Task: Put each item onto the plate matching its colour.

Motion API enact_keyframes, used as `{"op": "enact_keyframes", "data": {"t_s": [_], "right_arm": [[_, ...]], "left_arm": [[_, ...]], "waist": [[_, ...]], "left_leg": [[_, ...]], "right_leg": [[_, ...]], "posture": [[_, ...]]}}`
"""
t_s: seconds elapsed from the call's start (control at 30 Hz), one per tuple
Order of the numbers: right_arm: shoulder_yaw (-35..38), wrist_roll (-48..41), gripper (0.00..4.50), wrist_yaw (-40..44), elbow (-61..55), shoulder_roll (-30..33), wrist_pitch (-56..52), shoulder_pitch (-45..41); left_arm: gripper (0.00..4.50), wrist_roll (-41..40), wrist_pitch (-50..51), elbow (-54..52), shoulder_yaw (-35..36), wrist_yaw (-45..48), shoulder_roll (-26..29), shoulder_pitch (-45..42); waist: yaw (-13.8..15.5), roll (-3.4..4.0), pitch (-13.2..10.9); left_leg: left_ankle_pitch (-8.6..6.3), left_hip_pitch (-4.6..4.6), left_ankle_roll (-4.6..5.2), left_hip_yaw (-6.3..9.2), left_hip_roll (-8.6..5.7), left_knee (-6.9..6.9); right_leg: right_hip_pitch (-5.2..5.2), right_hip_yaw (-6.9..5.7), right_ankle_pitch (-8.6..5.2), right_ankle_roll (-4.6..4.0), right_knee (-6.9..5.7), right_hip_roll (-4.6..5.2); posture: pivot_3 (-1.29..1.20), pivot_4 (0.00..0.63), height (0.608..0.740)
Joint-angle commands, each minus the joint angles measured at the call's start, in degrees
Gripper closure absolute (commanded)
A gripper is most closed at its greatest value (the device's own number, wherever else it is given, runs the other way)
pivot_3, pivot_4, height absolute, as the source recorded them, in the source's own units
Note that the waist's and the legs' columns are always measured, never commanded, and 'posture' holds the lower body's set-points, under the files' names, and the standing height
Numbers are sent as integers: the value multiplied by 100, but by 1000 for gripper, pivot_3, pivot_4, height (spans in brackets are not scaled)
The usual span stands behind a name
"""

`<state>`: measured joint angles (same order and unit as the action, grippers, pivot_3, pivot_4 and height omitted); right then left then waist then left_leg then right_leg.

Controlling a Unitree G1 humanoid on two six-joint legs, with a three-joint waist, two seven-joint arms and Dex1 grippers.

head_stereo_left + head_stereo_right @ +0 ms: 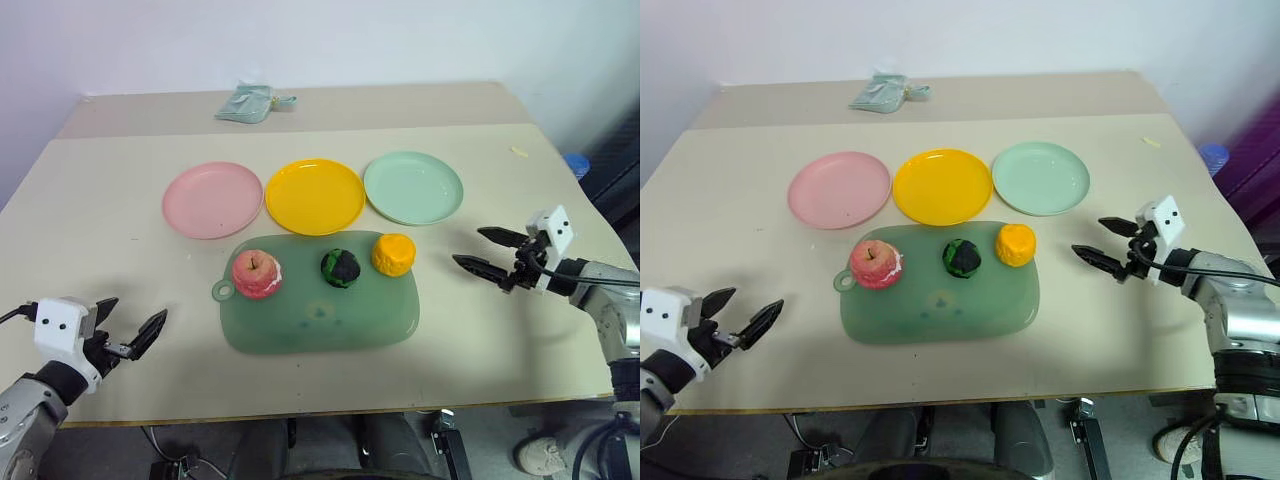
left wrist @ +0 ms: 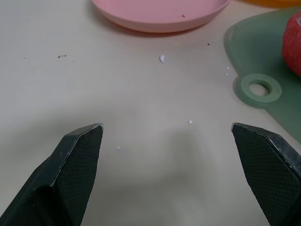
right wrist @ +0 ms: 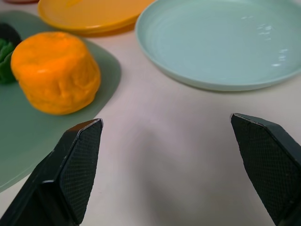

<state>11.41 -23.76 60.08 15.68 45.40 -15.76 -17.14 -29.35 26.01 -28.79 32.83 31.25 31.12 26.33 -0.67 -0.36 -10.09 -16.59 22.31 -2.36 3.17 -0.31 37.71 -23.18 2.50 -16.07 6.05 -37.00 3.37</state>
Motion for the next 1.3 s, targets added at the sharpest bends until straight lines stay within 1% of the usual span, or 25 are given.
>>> {"op": "enact_keyframes", "data": {"t_s": [0.03, 0.27, 0.5, 0.57, 0.7, 0.93, 1.03, 1.07, 1.1, 1.17, 1.3], "right_arm": [[9, 38, 88, 35, 43, -60, 171, -196], [-27, 113, 88, -57, -7, -211, 255, -278], [106, 69, 88, -409, -328, -307, 181, -88], [137, 37, 88, -592, -635, -373, 100, 62], [306, -74, 88, -939, -1149, -489, -73, 343], [612, -580, 88, -965, -2402, -324, -783, 996], [760, -1064, 88, -711, -3130, -143, -1193, 1330], [786, -1172, 88, -709, -3309, -116, -1303, 1396], [786, -1303, 88, -687, -3535, -70, -1434, 1471], [617, -1505, 88, -730, -4057, -86, -1637, 1574], [291, -1635, 88, -982, -4607, -280, -1819, 1606]], "left_arm": [[0, -34, -41, -264, 131, -97, -19, -18], [0, -47, -31, -292, 60, -209, -53, -145], [0, -171, -62, -20, 82, -121, -45, -474], [0, -290, -64, 140, 172, -59, -28, -611], [0, -381, 32, 363, -52, -57, 21, -1050], [0, -921, 503, 459, -359, 421, 412, -1815], [0, -1214, 730, 224, -749, 781, 635, -2182], [0, -1265, 767, 196, -812, 876, 697, -2231], [0, -1207, 786, 172, -1023, 1010, 804, -2320], [0, -860, 707, 235, -1615, 1244, 1012, -2585], [0, -214, 404, 560, -2427, 1518, 1234, -2955]], "waist": [[-7, 0, 0], [-7, 0, 0], [-3, 1, 0], [-4, 1, 0], [2, 0, 1], [-3, 0, 1], [-4, 1, 1], [-5, 1, 1], [-5, 0, 1], [-5, 1, 1], [-14, 1, 1]], "left_leg": [[0, 0, 0, 0, 0, 0], [0, 0, 0, -1, 0, 0], [0, 0, 0, 0, 0, 0], [0, 0, 0, 0, 0, 2], [0, 0, 0, 2, 0, 6], [0, 1, 0, 6, 0, 8], [0, 1, 0, 6, 0, 8], [0, 2, 0, 7, 1, 8], [0, 1, 0, 7, 1, 8], [0, 1, 0, 6, 1, 8], [0, 1, 0, 7, 1, 8]], "right_leg": [[0, 0, 0, 0, 0, 0], [0, 0, 1, 2, -1, -2], [0, 0, 1, 2, -3, -3], [0, 0, 2, 3, -4, -3], [0, -1, 2, 4, -8, -4], [2, -2, 2, 4, -9, -7], [1, -1, 2, 4, -10, -8], [1, -2, 2, 4, -12, -9], [1, -2, 2, 4, -12, -10], [2, -1, 2, 4, -11, -11], [2, 0, 2, 4, -11, -18]], "posture": [[0, 150, 740], [0, 150, 740], [0, 150, 740], [0, 150, 740], [0, 150, 740], [0, 150, 740], [0, 150, 740], [0, 150, 740], [0, 150, 740], [0, 150, 740], [0, 150, 740]]}}
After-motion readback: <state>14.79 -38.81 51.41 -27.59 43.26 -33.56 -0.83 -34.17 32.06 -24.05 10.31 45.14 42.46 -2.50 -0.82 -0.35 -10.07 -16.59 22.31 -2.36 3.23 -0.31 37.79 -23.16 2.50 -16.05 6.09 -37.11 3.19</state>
